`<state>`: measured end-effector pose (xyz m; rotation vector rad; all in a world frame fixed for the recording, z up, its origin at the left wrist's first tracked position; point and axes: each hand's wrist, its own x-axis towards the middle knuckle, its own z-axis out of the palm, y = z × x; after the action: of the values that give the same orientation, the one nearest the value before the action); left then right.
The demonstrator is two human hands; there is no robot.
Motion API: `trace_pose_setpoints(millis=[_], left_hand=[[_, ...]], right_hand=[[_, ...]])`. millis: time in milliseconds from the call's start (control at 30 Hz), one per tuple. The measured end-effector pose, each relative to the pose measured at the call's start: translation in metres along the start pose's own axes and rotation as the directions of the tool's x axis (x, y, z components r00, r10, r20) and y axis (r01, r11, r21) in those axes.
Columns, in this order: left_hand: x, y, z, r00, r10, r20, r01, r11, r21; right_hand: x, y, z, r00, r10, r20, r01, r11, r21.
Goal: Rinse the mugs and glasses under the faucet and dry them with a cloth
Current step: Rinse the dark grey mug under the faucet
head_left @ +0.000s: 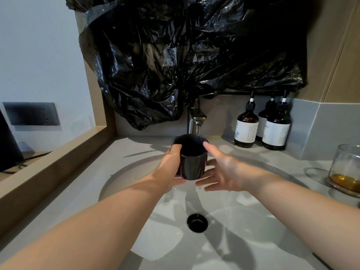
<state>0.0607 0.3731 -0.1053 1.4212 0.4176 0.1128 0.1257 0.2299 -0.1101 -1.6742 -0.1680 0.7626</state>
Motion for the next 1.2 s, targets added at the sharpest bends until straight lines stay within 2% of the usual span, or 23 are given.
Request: trace_pose_setpoints(millis=[100, 167, 267, 433, 533, 600, 733, 833, 933, 1067, 1133, 1200], left_hand=[[-0.001, 0.000, -0.002, 0.995, -0.082, -0.054, 0.077, 0.993, -0.090], [0.000, -0.002, -0.002, 0.994, -0.102, -0.040, 0.098, 0.990, -0.106], [0.002, -0.003, -0.001, 0.994, -0.107, 0.018, 0.109, 0.991, -0.084], [0.002, -0.006, -0.001, 0.968, -0.164, 0.192, 0.170, 0.985, -0.019], [0.002, -0.007, 0.000, 0.950, -0.212, 0.230, 0.205, 0.977, 0.054], [0.003, -0.008, -0.002, 0.955, -0.205, 0.215, 0.182, 0.976, 0.123], [0.008, -0.009, -0.006, 0.996, -0.083, 0.028, 0.074, 0.970, 0.233], [0.013, -0.006, -0.007, 0.998, -0.056, -0.006, 0.056, 0.986, 0.154], [0.017, -0.003, -0.009, 0.993, -0.099, -0.063, 0.101, 0.994, 0.033], [0.016, 0.001, -0.006, 0.988, -0.138, -0.073, 0.127, 0.983, -0.136], [0.014, 0.001, -0.005, 0.991, -0.118, -0.063, 0.111, 0.989, -0.096], [0.014, -0.001, -0.005, 0.996, -0.075, -0.043, 0.077, 0.997, 0.032]], right_hand=[[-0.005, 0.000, 0.004, 0.987, -0.163, -0.006, 0.156, 0.953, -0.260], [-0.007, 0.001, 0.010, 0.944, -0.322, -0.068, 0.274, 0.883, -0.381], [-0.009, 0.003, 0.016, 0.885, -0.457, -0.091, 0.388, 0.831, -0.398], [0.000, 0.007, 0.012, 0.828, -0.512, -0.227, 0.423, 0.837, -0.347], [0.005, 0.005, 0.005, 0.822, -0.473, -0.317, 0.371, 0.867, -0.331], [0.006, 0.004, 0.001, 0.851, -0.408, -0.330, 0.334, 0.906, -0.259], [0.002, 0.003, 0.001, 0.922, -0.304, -0.238, 0.310, 0.951, -0.014], [0.000, 0.005, 0.001, 0.952, -0.269, -0.145, 0.286, 0.952, 0.108], [-0.002, 0.005, 0.003, 0.964, -0.258, -0.064, 0.265, 0.946, 0.187], [0.001, 0.006, 0.004, 0.984, -0.163, -0.074, 0.177, 0.939, 0.293], [0.003, 0.008, 0.004, 0.990, -0.104, -0.096, 0.129, 0.936, 0.326], [0.004, 0.009, 0.002, 0.992, -0.055, -0.114, 0.092, 0.935, 0.342]])
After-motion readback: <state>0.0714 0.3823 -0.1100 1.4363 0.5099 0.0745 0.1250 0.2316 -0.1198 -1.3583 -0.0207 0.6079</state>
